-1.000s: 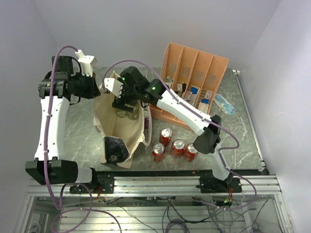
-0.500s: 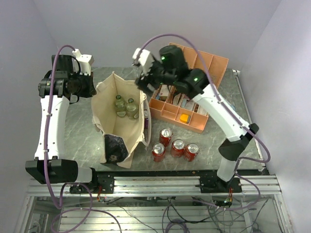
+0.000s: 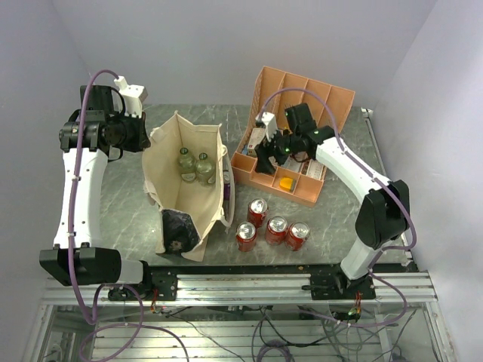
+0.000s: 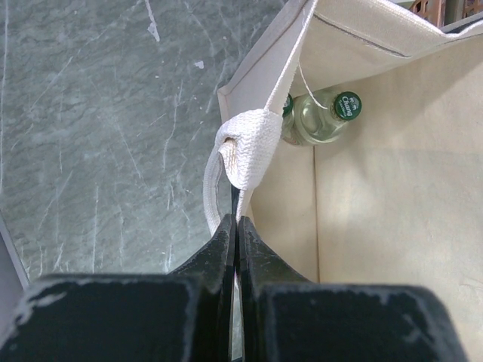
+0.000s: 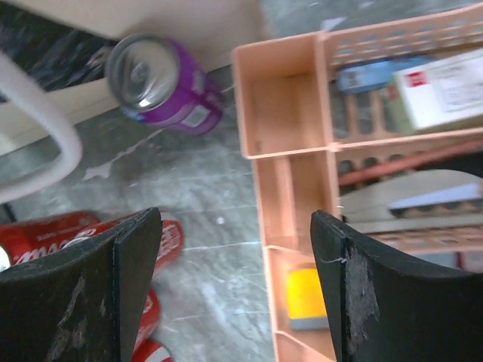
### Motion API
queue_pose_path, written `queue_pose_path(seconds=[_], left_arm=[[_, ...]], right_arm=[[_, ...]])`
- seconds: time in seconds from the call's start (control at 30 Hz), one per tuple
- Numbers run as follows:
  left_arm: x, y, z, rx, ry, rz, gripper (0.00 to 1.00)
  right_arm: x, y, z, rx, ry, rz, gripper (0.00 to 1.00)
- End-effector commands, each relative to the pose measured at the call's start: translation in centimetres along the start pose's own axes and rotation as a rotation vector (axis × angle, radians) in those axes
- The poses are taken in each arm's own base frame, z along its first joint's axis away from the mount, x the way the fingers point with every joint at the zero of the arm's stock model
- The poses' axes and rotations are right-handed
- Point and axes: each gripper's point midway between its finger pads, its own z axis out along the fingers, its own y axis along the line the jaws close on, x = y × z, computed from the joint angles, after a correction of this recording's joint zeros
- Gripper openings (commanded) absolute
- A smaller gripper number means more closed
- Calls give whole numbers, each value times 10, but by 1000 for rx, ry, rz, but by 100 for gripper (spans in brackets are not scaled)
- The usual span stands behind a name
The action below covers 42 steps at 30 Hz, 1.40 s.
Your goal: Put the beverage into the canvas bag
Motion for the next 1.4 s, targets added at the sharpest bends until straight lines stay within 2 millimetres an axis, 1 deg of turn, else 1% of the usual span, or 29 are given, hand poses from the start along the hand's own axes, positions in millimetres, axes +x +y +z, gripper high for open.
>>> queue_pose_path(seconds=[0.0, 0.03, 0.2, 0.23, 0.27, 0.4, 0.53, 0.63, 0.8, 0.93, 1.23, 1.37], left_arm=[[-13, -5, -10, 25, -53, 28, 7], [-13, -5, -9, 28, -53, 29, 7], [-11, -7, -7, 46, -47, 28, 7], [-11, -7, -7, 47, -47, 28, 7], [-11, -8, -6, 48, -47, 30, 7], [-13, -7, -6, 50, -48, 32, 7], [-13, -7, -5, 50, -45, 32, 7], [-13, -6, -4, 46, -43, 34, 7], [-10, -4, -3, 42, -31, 37, 7], [-6, -4, 0, 46, -14, 36, 7], [-4, -5, 1, 53, -10, 34, 7], [-5, -5, 1, 56, -11, 34, 7]], right_arm=[[-26, 32, 1, -141, -170, -133, 84], [-24, 35, 6, -154, -176, -143, 87], [-23, 40, 31, -181, -190, -223, 94], [-21, 37, 35, -176, -188, -244, 94], [-21, 45, 42, -183, -189, -280, 94], [-16, 46, 57, -187, -181, -373, 94], [-14, 48, 69, -216, -175, -427, 93], [-11, 54, 76, -243, -176, -461, 93], [-7, 71, 87, -295, -186, -484, 93], [-11, 87, 98, -315, -210, -498, 93], [-9, 96, 121, -343, -203, -481, 93], [0, 95, 128, -345, -178, -467, 93]])
